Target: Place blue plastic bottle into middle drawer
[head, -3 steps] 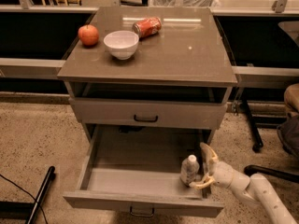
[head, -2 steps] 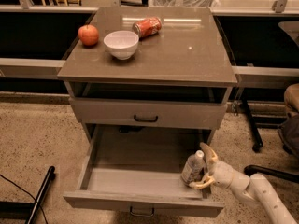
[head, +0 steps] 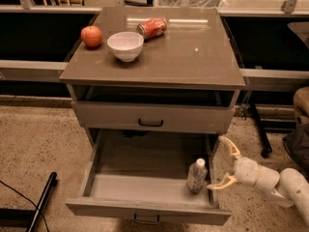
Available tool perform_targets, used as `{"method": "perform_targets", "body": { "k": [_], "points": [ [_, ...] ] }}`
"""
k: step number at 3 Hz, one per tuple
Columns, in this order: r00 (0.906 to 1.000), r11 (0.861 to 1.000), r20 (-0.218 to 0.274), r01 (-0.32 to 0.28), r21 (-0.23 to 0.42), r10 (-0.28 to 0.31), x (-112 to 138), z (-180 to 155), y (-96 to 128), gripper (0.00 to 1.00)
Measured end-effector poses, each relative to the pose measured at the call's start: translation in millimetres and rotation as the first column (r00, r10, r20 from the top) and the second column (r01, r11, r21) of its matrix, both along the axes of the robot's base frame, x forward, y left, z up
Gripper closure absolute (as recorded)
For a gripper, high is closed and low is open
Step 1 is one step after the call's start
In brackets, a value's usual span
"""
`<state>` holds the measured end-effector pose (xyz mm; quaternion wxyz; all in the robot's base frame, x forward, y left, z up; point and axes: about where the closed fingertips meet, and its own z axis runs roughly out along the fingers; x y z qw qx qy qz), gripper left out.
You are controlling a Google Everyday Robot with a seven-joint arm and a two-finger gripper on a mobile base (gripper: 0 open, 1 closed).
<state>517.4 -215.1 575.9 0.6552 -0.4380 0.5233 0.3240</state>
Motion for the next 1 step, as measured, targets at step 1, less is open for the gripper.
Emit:
{"method": "perform_targets", "body": {
  "k": [1],
  "points": [
    [1.0000,1.000,0.000,0.000,0.000,0.000,0.0,0.0,0.0,0.00]
  ]
}}
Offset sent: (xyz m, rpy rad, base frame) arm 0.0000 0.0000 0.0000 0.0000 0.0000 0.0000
